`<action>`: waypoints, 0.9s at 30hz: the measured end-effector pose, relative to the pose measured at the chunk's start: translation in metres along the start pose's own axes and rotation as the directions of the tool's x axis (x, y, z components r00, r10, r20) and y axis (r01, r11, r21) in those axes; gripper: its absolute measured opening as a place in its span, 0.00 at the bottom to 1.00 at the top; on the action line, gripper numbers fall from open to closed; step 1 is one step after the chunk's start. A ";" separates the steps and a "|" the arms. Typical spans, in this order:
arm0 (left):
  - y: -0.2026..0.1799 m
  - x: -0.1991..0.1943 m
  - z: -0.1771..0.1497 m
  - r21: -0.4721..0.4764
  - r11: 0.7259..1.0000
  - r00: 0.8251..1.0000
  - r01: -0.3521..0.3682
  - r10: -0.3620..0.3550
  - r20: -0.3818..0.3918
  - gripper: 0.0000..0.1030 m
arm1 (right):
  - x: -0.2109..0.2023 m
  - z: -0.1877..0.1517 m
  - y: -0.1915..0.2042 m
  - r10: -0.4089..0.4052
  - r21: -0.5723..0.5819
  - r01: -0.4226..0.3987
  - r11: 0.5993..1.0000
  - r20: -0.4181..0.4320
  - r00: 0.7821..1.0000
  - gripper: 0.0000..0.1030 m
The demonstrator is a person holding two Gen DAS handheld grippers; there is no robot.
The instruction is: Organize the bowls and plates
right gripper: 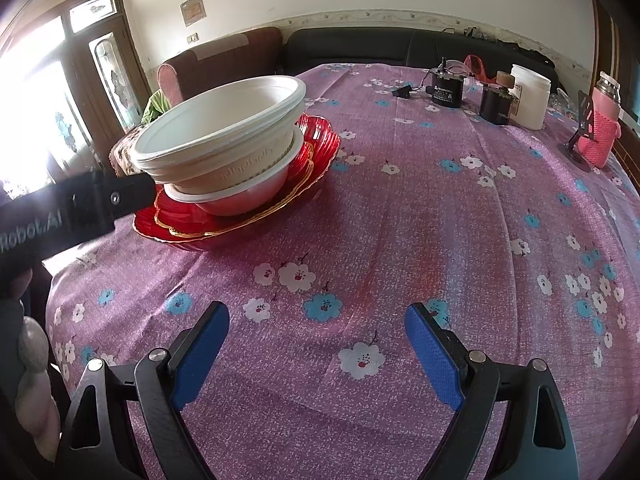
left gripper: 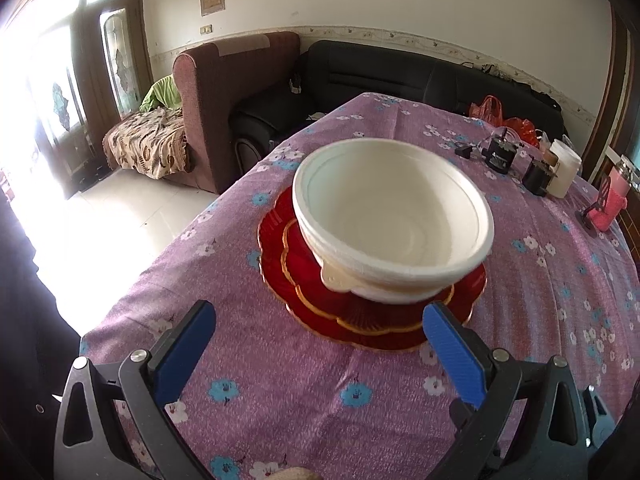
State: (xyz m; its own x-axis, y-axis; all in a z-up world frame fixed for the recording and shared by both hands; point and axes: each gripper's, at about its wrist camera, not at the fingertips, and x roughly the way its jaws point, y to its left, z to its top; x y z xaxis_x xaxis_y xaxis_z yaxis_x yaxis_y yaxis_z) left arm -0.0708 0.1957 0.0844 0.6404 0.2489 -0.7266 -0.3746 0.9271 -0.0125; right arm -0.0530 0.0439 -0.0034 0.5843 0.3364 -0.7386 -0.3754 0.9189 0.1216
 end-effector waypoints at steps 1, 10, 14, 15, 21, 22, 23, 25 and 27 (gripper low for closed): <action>0.000 0.000 0.003 -0.004 1.000 1.000 -0.003 0.003 0.008 1.00 | 0.000 0.000 0.000 0.000 0.000 0.000 1.000 0.000 1.000 0.90; 0.007 0.001 0.027 -0.041 0.999 1.000 0.004 -0.003 0.026 1.00 | 0.001 -0.002 0.000 -0.006 -0.002 0.006 1.000 -0.001 1.000 0.90; 0.009 0.001 0.024 -0.043 0.999 1.000 0.002 -0.001 0.019 1.00 | 0.001 -0.002 0.000 -0.007 0.005 0.007 1.000 -0.005 1.000 0.90; 0.010 0.001 0.023 -0.042 0.999 1.000 0.001 0.000 0.021 1.00 | 0.000 -0.002 0.000 -0.007 0.004 0.007 1.000 -0.005 1.000 0.90; 0.009 -0.004 0.024 -0.036 0.999 0.999 -0.001 0.002 0.034 1.00 | -0.001 0.000 0.002 -0.005 -0.003 0.005 1.000 -0.003 1.000 0.90; 0.009 -0.004 0.024 -0.034 0.999 0.999 -0.002 0.003 0.033 1.00 | -0.001 0.000 0.002 -0.005 -0.004 0.005 1.000 -0.003 1.000 0.90; 0.009 -0.004 0.024 -0.035 0.999 0.999 -0.003 0.004 0.034 1.00 | -0.001 0.000 0.003 -0.006 -0.004 0.006 1.000 -0.003 1.000 0.90; 0.009 -0.004 0.024 -0.034 0.999 0.999 -0.004 0.005 0.034 1.00 | -0.002 0.000 0.003 -0.006 -0.004 0.006 1.000 -0.004 1.000 0.90; 0.010 -0.005 0.024 -0.037 0.999 0.999 -0.005 0.006 0.033 1.00 | -0.002 0.000 0.003 -0.007 -0.005 0.007 1.000 -0.004 1.000 0.90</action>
State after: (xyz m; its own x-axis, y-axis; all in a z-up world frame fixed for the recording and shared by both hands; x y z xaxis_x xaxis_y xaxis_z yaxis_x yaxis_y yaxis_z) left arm -0.0617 0.2101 0.1042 0.6599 0.2634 -0.7036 -0.4020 0.9150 -0.0346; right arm -0.0554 0.0465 -0.0020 0.5839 0.3288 -0.7423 -0.3744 0.9203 0.1132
